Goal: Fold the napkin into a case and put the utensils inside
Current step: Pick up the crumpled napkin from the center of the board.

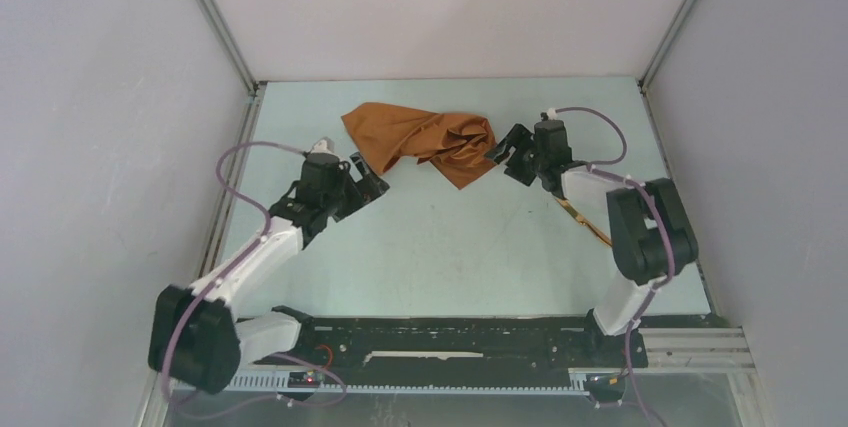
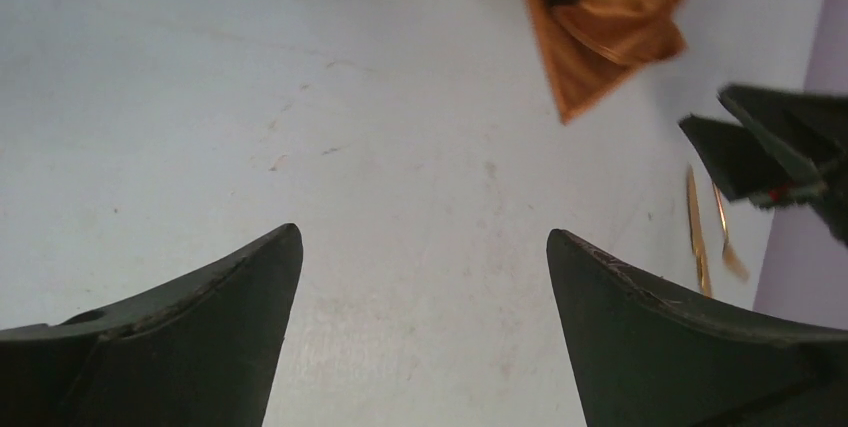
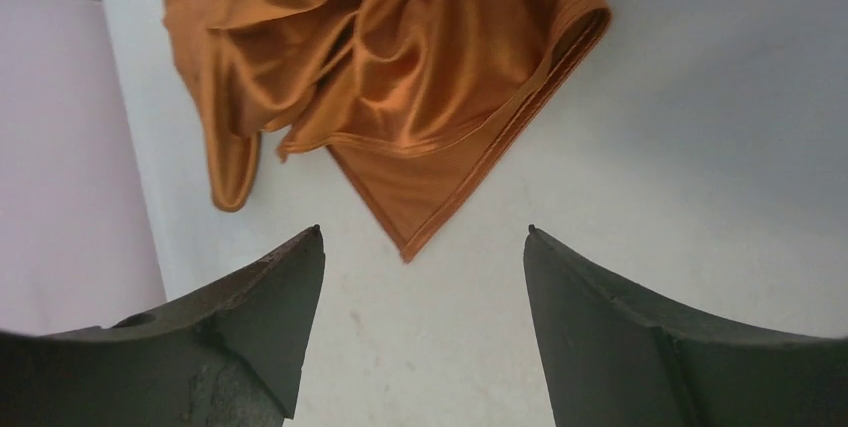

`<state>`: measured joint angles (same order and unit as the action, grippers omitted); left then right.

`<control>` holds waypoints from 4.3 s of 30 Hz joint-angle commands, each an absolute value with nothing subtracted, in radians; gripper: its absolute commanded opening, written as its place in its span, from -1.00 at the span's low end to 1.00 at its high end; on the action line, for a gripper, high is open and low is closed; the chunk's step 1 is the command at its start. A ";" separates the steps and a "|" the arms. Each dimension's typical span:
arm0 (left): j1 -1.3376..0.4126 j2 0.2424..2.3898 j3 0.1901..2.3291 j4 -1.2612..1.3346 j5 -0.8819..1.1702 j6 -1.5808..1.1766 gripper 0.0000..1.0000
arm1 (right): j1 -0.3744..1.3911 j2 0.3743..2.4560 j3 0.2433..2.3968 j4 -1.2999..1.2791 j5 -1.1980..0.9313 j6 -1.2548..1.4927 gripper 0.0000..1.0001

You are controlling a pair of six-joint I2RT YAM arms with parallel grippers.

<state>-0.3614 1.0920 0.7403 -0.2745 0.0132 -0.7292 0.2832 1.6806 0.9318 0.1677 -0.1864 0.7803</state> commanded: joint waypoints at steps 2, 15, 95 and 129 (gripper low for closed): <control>-0.281 1.290 0.728 -0.006 0.007 -1.005 1.00 | 0.255 1.804 1.065 0.217 -0.350 0.742 0.62; -0.254 1.817 0.971 0.218 -0.027 -1.042 0.67 | 0.199 1.952 1.081 0.328 -0.453 0.744 0.55; 0.143 1.029 0.848 -0.701 -0.391 -0.830 -0.87 | 0.990 2.360 1.949 -1.278 0.222 1.326 -0.07; 0.108 1.231 0.930 -0.640 -0.157 -0.659 -0.65 | 0.694 1.652 1.110 -0.816 0.347 0.887 -0.92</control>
